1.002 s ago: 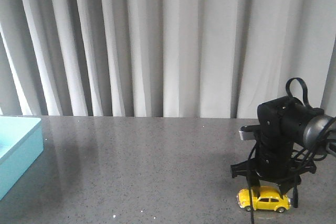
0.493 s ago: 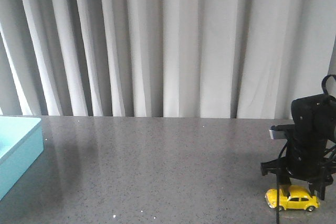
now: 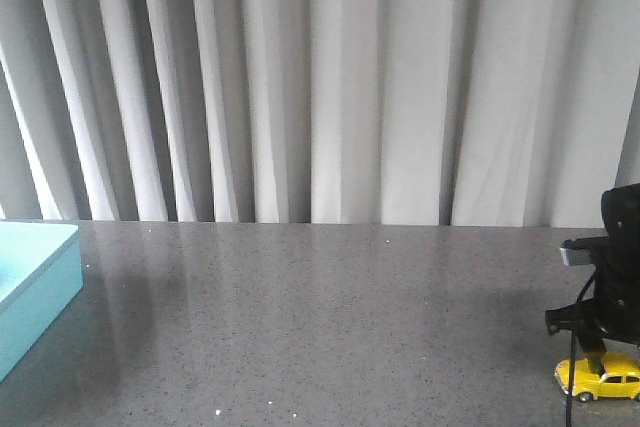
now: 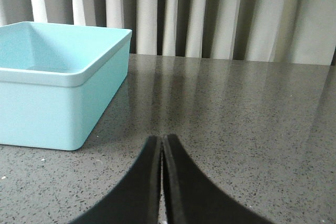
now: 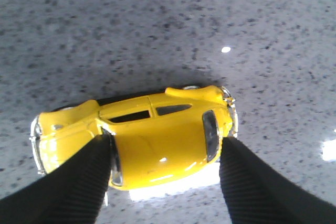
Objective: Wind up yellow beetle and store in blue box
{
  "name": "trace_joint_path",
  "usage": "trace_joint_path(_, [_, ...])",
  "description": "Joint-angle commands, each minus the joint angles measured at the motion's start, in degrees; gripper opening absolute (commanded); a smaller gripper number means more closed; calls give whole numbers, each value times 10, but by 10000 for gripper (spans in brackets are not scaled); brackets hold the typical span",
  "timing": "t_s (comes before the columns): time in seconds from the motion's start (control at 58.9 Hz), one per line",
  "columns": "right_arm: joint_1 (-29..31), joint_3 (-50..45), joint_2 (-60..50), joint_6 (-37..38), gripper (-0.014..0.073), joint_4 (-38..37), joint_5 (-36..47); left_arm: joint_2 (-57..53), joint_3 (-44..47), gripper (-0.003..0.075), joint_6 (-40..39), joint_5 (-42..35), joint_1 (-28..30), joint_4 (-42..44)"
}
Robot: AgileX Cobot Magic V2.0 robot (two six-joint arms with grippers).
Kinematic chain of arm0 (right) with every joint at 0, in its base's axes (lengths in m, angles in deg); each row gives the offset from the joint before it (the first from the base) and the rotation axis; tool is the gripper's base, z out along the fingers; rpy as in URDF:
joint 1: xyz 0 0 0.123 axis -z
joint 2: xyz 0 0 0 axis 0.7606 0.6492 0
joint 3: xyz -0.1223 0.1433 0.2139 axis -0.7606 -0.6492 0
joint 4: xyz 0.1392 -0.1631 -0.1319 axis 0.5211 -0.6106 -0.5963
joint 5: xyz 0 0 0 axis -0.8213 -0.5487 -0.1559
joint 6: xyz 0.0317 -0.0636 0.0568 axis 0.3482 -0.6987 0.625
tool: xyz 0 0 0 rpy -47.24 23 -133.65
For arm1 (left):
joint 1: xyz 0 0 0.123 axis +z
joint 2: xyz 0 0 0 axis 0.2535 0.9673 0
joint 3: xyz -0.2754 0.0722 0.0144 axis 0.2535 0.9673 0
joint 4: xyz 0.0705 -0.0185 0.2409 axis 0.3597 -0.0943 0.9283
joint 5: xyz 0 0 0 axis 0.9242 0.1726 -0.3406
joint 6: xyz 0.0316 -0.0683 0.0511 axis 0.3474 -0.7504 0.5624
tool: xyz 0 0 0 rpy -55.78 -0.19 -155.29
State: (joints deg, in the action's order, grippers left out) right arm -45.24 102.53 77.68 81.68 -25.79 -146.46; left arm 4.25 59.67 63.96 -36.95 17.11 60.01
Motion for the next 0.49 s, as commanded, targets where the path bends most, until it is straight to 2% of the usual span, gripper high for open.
trace_joint_path(0.0, [23, 4, -15, -6, 438, -33, -37, -9, -8, -6, -4, -44, -2, -5])
trace_joint_path(0.255, [46, 11, -35, -5, 438, -2, -2, -9, -8, -6, -4, -44, -2, -5])
trace_joint_path(0.374, [46, 63, -61, -6, 438, 33, 25, -9, -8, -6, -4, -44, -2, -5])
trace_joint_path(0.476, [48, 127, -88, -17, 435, 102, 45, -9, -8, -6, -4, -44, -2, -5])
